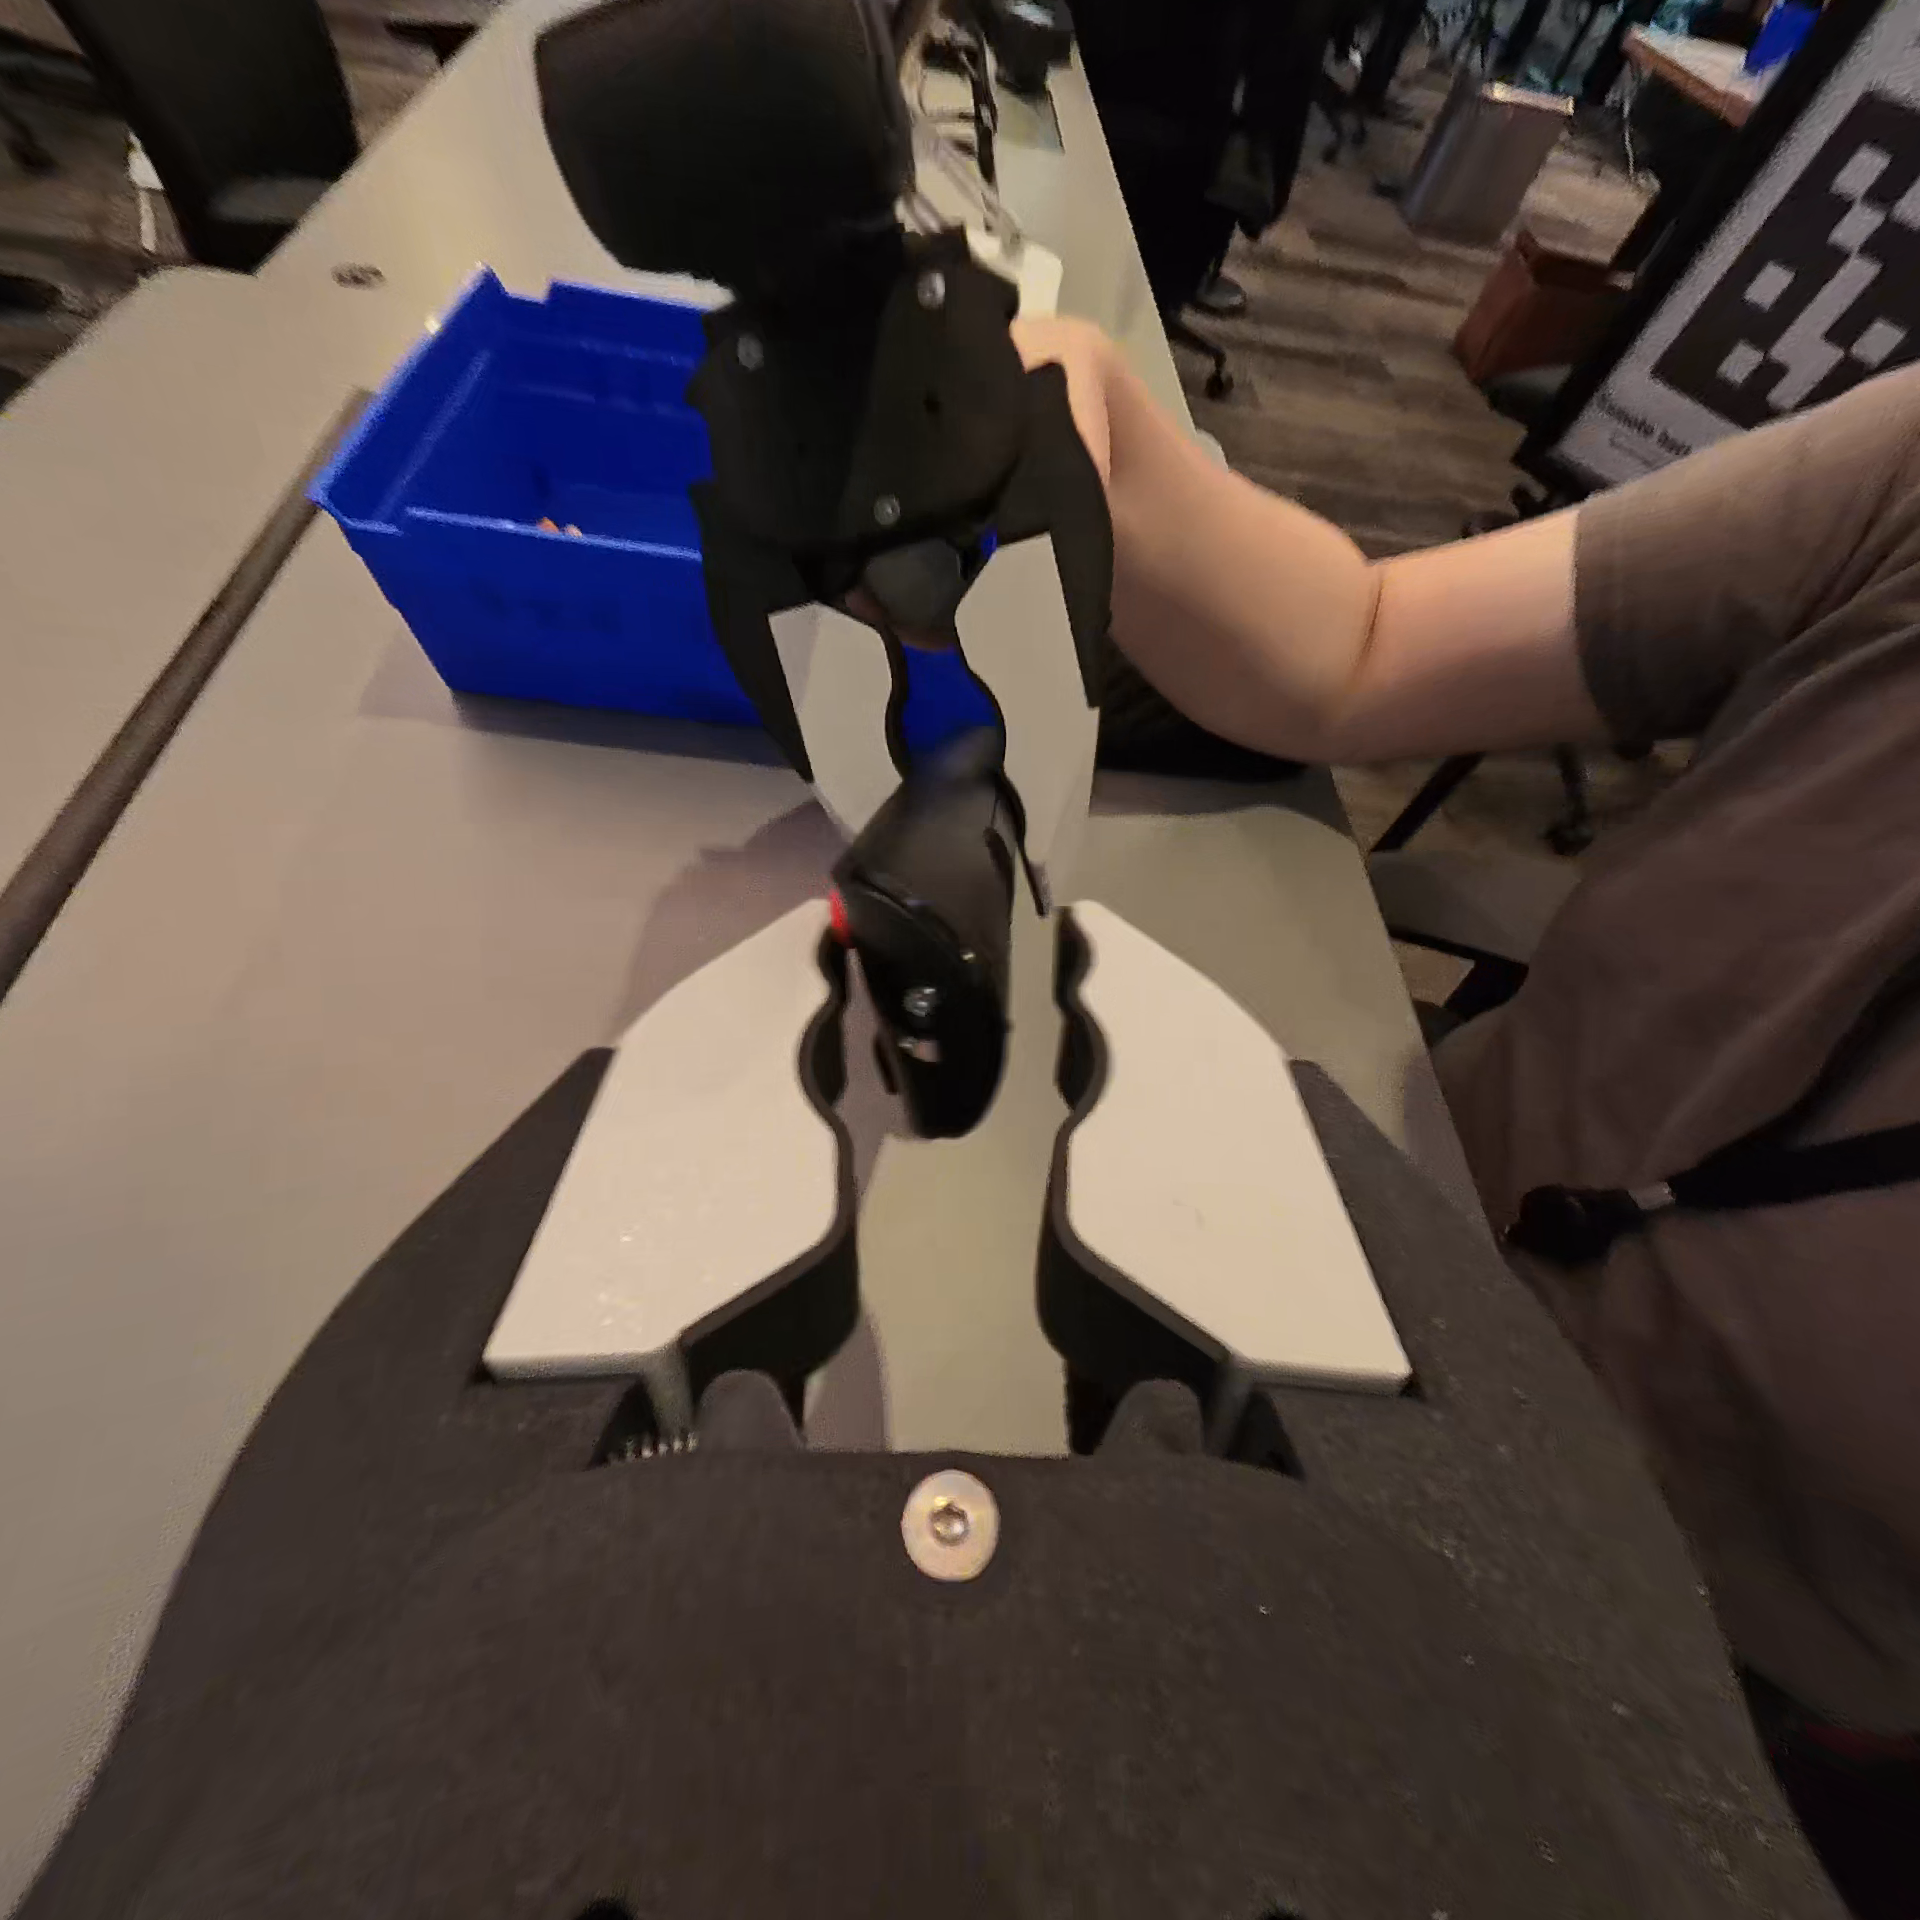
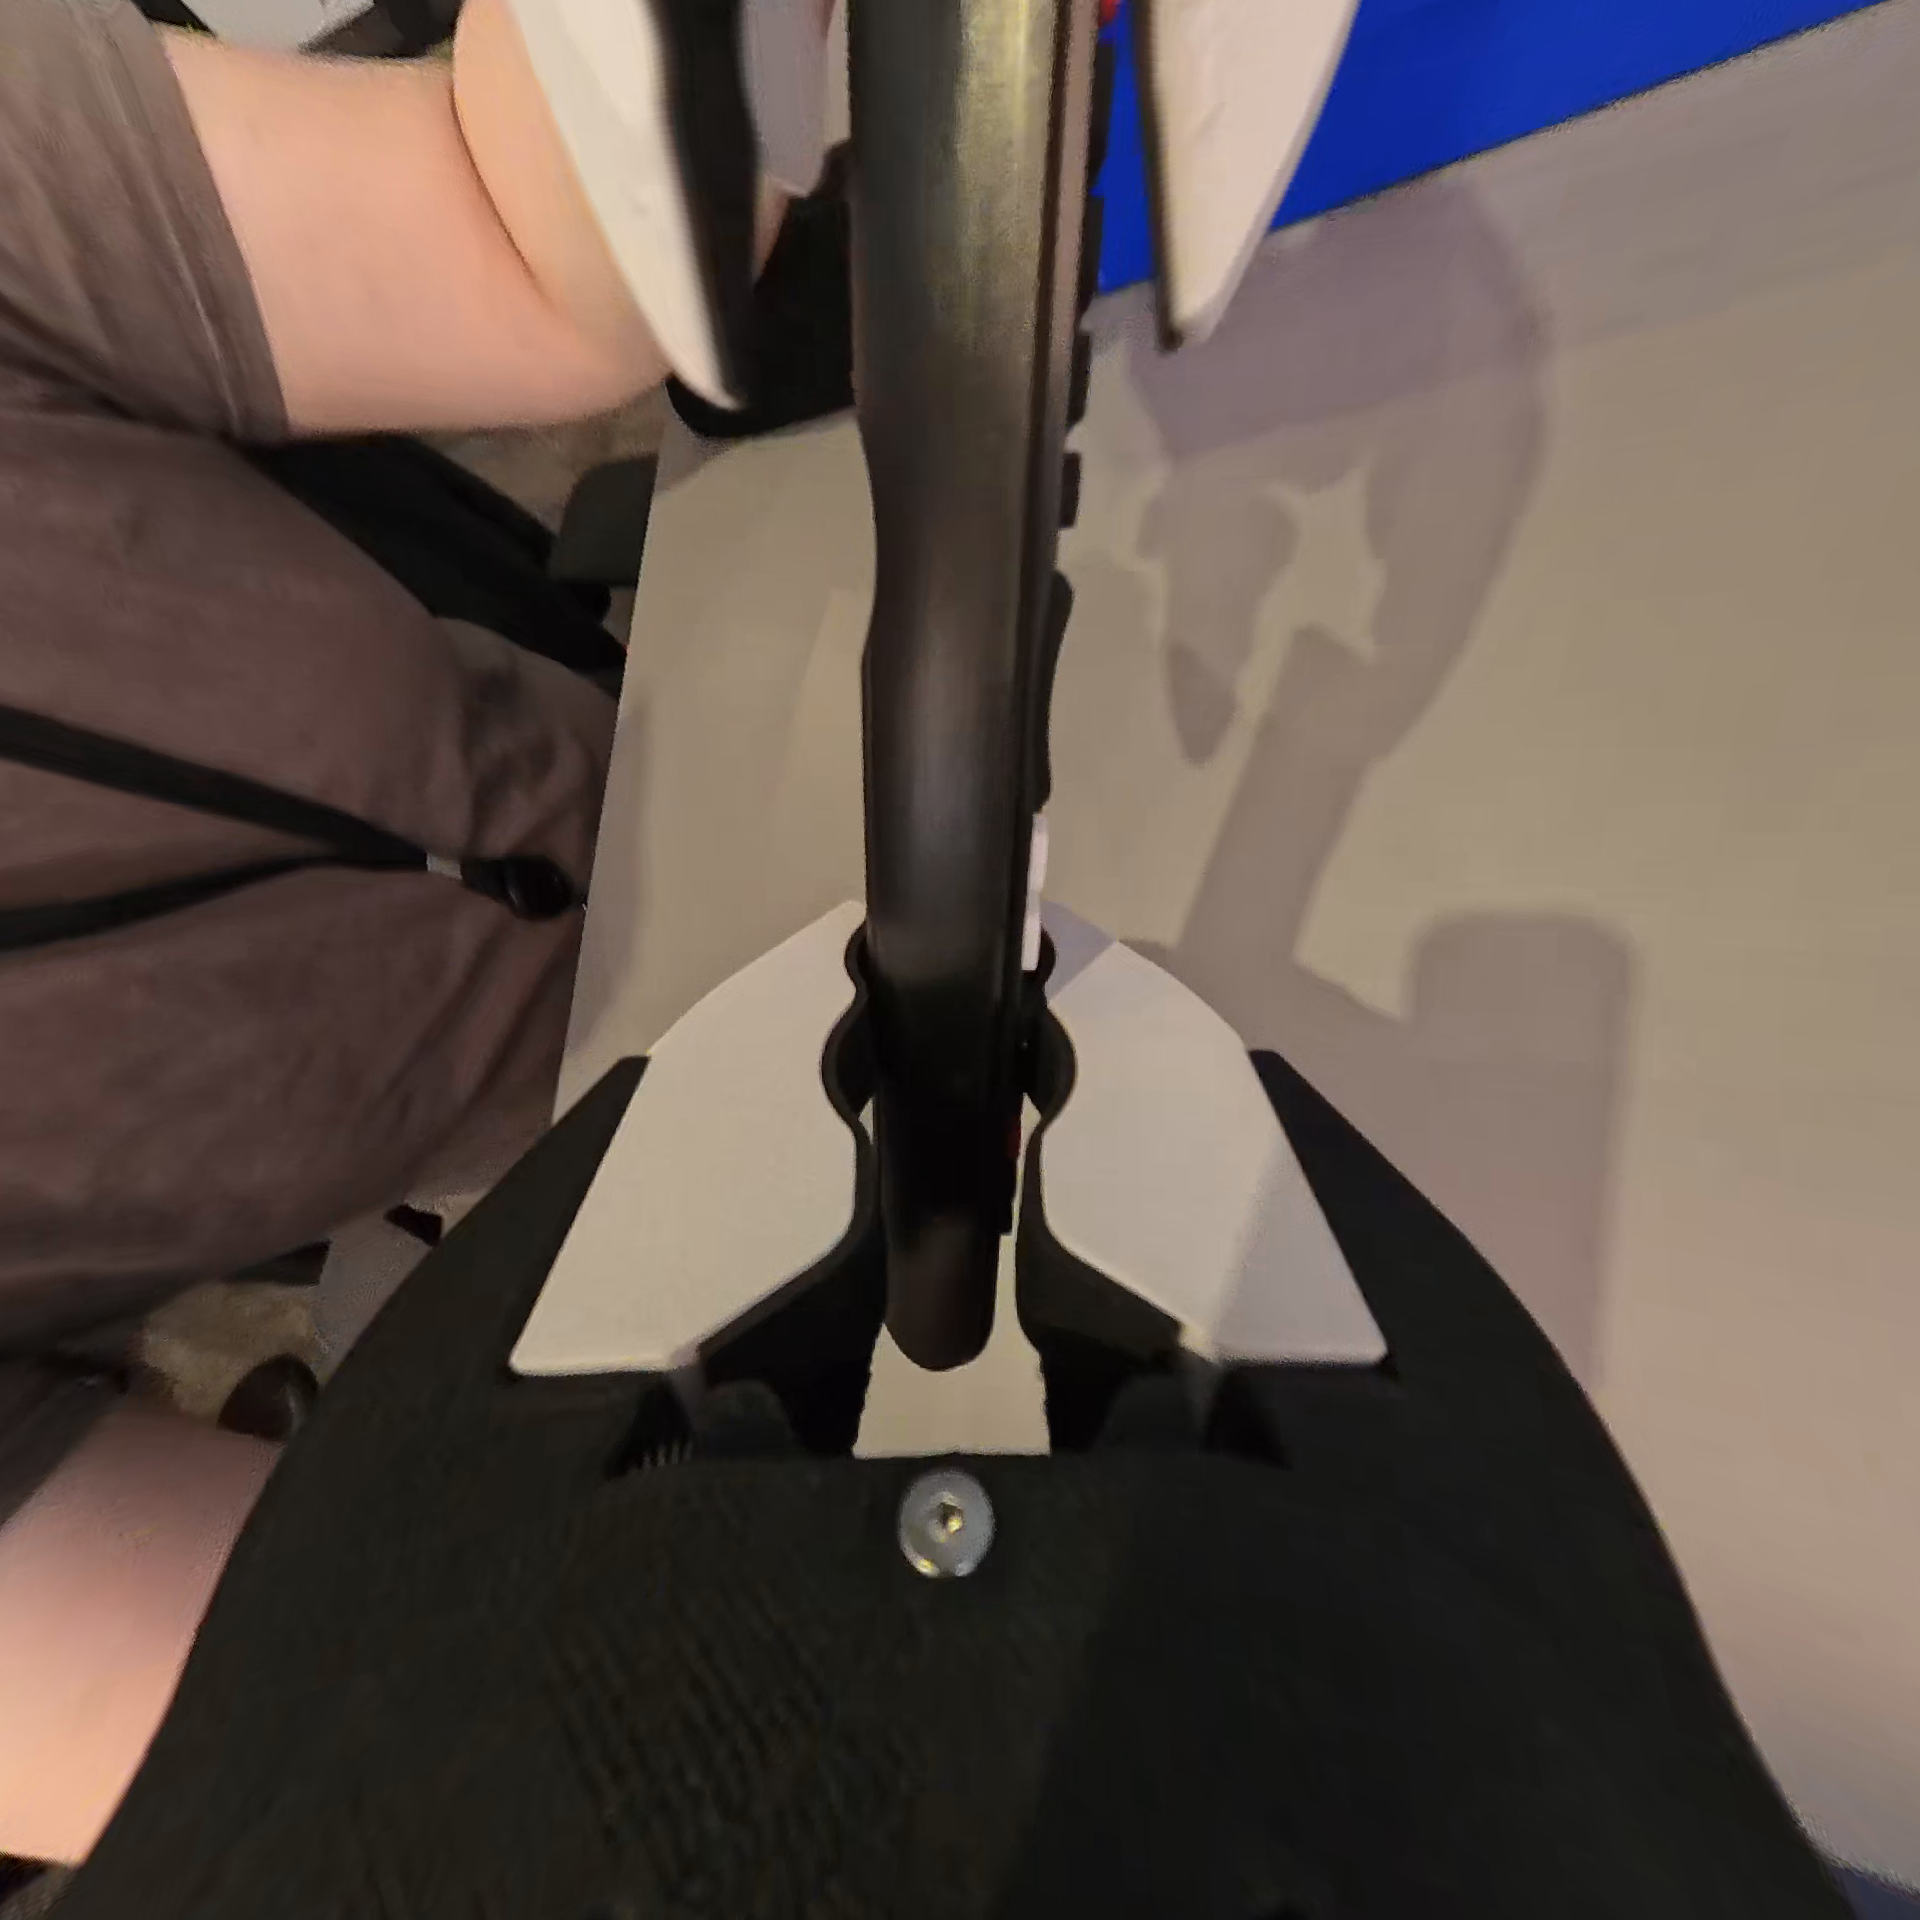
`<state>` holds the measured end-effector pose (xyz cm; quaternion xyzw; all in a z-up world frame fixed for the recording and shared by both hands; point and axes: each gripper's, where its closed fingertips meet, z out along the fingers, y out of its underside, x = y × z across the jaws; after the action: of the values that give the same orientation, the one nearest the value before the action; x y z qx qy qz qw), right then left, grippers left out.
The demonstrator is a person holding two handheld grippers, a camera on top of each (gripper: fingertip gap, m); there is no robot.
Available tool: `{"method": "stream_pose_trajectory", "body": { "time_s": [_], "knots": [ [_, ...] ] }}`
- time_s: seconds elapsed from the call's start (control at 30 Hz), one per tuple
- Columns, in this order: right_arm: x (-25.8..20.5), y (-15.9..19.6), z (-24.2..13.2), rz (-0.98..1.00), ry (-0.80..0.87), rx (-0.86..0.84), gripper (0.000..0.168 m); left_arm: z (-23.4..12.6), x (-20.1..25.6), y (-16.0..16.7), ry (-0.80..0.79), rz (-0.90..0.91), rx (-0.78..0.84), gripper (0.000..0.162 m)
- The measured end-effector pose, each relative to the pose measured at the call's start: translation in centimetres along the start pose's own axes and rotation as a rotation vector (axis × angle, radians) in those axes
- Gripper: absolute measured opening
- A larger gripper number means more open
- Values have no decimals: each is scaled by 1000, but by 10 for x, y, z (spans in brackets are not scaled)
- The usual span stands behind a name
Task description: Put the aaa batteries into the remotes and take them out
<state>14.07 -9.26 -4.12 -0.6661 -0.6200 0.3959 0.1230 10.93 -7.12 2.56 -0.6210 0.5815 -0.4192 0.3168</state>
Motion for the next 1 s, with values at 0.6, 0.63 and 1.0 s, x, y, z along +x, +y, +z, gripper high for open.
{"method": "stream_pose_trajectory", "body": {
  "time_s": [0.6,0.63,1.0],
  "knots": [
    [12,27,-4,83,-21,-102,26,40,-16,40,13,45,-151,25],
    [13,30,-4,84,-17,-120,26,43,-16,42,15,56,-151,25],
    [18,37,1,104,-22,-147,27,54,-18,50,64,8,-68,26]
  ]
}}
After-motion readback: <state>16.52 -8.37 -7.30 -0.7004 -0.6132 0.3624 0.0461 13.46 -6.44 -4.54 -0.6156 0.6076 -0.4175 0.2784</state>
